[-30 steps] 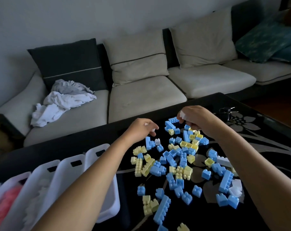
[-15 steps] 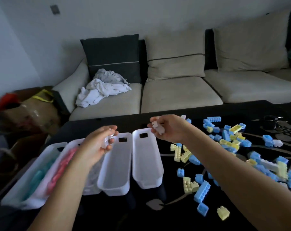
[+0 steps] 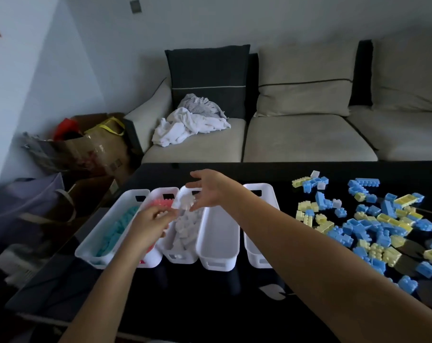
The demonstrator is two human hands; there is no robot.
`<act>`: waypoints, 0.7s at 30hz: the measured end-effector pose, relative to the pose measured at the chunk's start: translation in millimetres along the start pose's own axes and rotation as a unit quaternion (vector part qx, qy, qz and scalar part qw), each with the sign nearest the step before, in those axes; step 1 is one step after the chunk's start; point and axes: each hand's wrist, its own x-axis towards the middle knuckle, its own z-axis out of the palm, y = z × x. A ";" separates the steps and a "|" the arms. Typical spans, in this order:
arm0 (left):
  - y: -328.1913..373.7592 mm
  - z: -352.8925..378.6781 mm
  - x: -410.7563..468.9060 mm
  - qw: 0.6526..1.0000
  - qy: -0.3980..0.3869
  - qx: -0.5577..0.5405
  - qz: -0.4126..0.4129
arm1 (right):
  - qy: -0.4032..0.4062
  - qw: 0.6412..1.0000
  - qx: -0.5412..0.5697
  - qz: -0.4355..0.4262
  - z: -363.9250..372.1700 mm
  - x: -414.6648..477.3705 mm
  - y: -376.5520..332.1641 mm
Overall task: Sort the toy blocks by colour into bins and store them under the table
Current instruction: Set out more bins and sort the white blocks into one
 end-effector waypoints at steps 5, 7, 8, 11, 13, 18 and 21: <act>6.4 13.9 -0.8 0.999 -0.024 0.011 0.029 | 0.004 1.000 0.000 -0.030 -7.0 -13.6 -4.3; 10.2 19.5 2.2 0.999 -0.009 0.011 0.033 | 0.024 0.997 -0.050 -0.050 -16.4 -24.6 -8.0; 12.0 19.7 3.9 1.000 0.002 0.011 0.028 | 0.039 0.994 -0.087 -0.060 -20.6 -32.0 -10.3; 21.1 29.5 10.1 0.999 -0.008 -0.020 0.036 | 0.119 0.957 -0.230 -0.129 -59.4 -54.5 -11.1; 30.4 41.3 10.9 0.997 -0.039 -0.025 0.059 | 0.177 0.912 -0.325 -0.176 -96.4 -72.7 -8.2; 57.2 92.7 22.5 0.989 -0.113 -0.008 0.098 | 0.301 0.823 -0.457 -0.149 -200.6 -112.8 2.6; 76.5 135.0 34.6 0.976 -0.155 0.027 0.147 | 0.348 0.788 -0.494 -0.114 -250.3 -126.5 12.2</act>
